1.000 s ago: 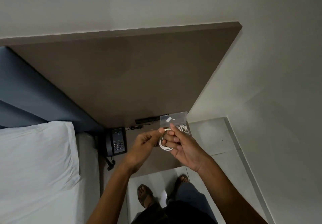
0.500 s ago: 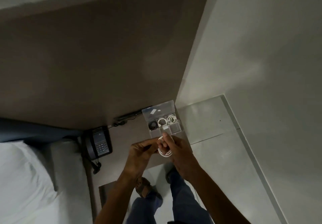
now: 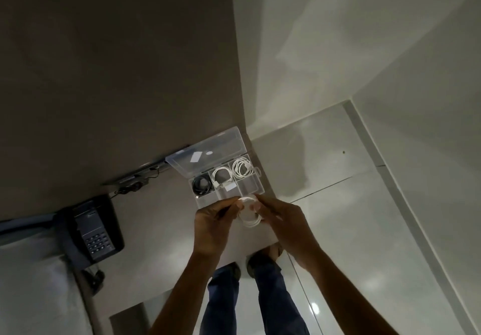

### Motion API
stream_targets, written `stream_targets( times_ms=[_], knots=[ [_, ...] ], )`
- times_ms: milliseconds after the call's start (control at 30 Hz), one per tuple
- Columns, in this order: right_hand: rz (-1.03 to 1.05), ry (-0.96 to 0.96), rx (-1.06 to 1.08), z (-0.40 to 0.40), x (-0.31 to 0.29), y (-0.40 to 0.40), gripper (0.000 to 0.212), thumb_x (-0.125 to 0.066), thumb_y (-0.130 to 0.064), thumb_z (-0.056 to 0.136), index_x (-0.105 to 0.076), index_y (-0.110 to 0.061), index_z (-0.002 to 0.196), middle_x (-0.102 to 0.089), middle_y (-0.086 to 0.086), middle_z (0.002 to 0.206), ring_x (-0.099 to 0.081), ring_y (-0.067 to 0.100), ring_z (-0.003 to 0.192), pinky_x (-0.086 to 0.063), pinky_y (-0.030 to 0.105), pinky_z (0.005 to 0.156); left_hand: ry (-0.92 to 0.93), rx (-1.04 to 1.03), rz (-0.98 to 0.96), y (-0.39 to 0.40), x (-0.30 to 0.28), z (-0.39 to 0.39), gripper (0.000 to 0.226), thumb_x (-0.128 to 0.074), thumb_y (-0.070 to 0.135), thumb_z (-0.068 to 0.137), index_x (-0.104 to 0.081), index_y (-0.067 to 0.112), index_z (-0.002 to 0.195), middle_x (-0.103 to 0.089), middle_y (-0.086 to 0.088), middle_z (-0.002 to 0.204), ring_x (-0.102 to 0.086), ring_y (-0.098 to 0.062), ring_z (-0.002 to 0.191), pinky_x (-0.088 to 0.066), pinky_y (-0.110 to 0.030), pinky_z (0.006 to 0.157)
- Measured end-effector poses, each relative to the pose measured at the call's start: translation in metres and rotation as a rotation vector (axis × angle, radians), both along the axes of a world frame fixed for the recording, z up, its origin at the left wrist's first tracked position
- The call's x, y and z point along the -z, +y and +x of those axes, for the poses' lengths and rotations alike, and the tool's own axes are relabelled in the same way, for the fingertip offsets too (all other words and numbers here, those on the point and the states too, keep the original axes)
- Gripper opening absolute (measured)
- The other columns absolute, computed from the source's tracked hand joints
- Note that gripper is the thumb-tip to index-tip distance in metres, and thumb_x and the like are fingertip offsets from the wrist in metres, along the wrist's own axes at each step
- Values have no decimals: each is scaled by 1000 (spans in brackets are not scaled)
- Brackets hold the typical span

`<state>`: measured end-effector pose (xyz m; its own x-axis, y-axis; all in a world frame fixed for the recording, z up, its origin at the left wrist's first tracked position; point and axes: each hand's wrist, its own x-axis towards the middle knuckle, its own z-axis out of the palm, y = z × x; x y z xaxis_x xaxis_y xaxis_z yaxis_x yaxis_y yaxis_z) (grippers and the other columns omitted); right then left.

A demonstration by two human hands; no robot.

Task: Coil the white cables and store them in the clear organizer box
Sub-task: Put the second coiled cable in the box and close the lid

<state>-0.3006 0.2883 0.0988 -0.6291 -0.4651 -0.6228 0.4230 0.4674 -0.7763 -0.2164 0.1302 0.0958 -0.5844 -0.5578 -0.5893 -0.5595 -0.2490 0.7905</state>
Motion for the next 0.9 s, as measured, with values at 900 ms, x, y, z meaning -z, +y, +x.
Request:
stream_targets(
  times_ms=[900],
  knots=[
    [322, 563, -98, -28, 190, -27, 11, -79, -20, 96, -78, -14, 105, -73, 2, 98, -62, 6, 78, -43, -4, 65, -57, 324, -860, 7, 183, -38, 9, -80, 12, 90, -79, 9, 99, -71, -12, 86, -68, -32, 80, -62, -48, 71]
  ],
)
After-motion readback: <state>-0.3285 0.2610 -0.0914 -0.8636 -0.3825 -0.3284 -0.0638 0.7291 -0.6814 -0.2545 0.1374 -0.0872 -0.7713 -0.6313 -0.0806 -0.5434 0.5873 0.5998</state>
